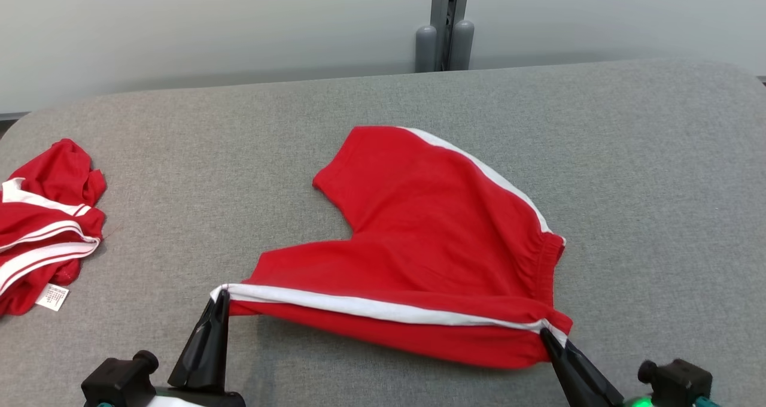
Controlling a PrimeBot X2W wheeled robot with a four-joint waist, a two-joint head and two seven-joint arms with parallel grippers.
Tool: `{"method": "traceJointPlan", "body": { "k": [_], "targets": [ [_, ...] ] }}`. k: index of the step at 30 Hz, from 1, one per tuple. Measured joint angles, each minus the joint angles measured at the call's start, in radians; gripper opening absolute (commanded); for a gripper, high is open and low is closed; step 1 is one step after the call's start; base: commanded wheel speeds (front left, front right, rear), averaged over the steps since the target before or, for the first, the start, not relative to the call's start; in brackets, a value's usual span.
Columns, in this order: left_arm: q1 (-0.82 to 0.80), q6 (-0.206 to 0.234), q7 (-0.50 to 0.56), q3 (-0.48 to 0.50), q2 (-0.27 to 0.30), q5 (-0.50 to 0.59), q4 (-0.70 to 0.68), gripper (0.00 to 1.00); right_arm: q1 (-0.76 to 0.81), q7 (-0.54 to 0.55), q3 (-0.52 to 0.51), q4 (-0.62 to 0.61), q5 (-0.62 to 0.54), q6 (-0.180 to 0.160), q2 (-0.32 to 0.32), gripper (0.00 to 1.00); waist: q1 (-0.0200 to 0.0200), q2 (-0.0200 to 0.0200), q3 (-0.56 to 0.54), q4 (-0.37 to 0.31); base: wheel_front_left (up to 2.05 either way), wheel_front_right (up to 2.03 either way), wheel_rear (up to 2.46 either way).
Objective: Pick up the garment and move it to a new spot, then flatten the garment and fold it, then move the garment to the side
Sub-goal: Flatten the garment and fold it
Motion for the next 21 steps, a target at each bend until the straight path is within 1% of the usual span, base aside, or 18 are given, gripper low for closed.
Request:
{"method": "traceJointPlan", "body": {
  "k": [5, 11, 16, 21],
  "targets": [
    [0.041, 0.033, 0.051, 0.002, 0.009, -0.003, -0.100, 0.00, 0.071, 0.017, -0.035, -0.037, -0.013, 0.000, 0.002, 0.00, 0.0000, 0.0000, -0.007, -0.007, 0.00, 0.00, 0.00],
    [0.017, 0.034, 0.069, 0.007, 0.034, -0.001, -0.128, 0.00, 0.076, 0.036, -0.066, -0.058, -0.021, 0.000, 0.035, 0.00, 0.0000, 0.0000, 0.011, -0.024, 0.00, 0.00, 0.00],
    [-0.145, -0.005, 0.071, 0.001, 0.062, 0.020, -0.080, 0.00, 0.024, 0.036, -0.113, -0.055, -0.007, 0.000, 0.091, 0.00, 0.0000, 0.0000, 0.051, -0.035, 0.00, 0.00, 0.00],
    [-0.374, -0.063, 0.066, -0.021, 0.075, 0.029, 0.054, 0.00, -0.064, 0.046, -0.179, -0.014, 0.014, 0.000, 0.163, 0.00, 0.0000, 0.0000, 0.105, -0.052, 0.00, 0.00, 0.00]
  ]
}}
